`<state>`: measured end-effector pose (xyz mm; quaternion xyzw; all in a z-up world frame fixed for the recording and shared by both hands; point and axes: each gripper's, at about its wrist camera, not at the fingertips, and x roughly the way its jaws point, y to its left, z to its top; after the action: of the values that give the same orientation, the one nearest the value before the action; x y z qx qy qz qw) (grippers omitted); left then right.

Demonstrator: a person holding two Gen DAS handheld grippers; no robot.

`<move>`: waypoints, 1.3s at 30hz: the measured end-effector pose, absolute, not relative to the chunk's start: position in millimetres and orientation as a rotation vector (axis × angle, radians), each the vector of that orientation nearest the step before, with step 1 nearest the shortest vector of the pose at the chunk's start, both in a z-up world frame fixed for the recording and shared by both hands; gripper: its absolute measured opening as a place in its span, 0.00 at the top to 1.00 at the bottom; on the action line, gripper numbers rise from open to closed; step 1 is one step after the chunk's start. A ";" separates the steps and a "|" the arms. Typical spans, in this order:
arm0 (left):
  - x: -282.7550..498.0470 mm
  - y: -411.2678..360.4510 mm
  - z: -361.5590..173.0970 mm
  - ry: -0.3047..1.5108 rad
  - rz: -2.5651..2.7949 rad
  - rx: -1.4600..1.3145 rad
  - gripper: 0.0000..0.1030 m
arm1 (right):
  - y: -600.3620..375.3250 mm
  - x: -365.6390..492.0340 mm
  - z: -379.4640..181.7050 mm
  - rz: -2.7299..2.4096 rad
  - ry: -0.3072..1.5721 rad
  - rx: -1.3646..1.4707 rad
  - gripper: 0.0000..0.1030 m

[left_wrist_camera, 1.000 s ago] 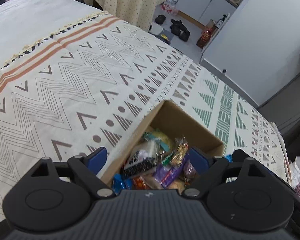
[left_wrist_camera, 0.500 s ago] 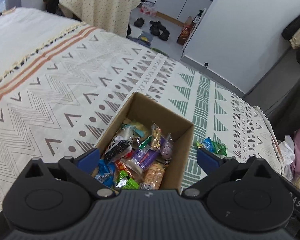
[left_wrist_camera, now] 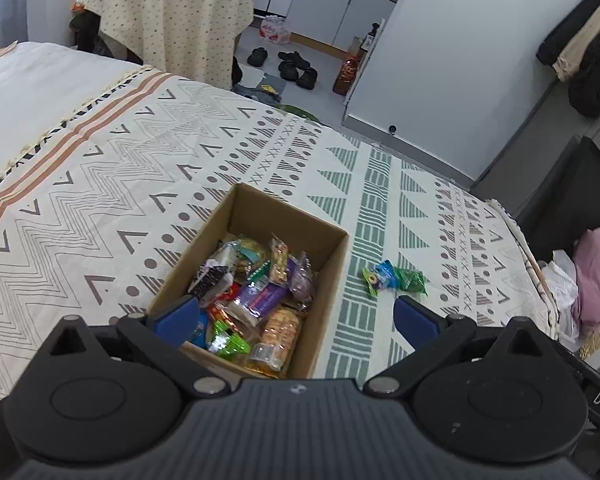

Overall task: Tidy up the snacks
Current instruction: 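Move both grippers back over the blue and green candies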

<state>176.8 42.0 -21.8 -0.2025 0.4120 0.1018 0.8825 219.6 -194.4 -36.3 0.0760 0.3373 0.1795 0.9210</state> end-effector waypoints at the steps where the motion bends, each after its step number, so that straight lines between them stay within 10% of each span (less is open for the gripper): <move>1: 176.6 38.7 -21.2 0.859 0.207 -0.418 0.00 | -197.9 218.2 -36.2 0.365 0.692 0.157 0.09; 39: 255.4 -43.4 -65.6 0.873 0.182 -0.345 0.06 | -291.6 258.9 -113.2 0.354 0.732 0.303 0.09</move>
<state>255.4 -43.4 -65.6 -0.1661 0.4200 0.0877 0.8879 258.9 -291.6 -113.2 0.1468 0.3546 0.1717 0.9073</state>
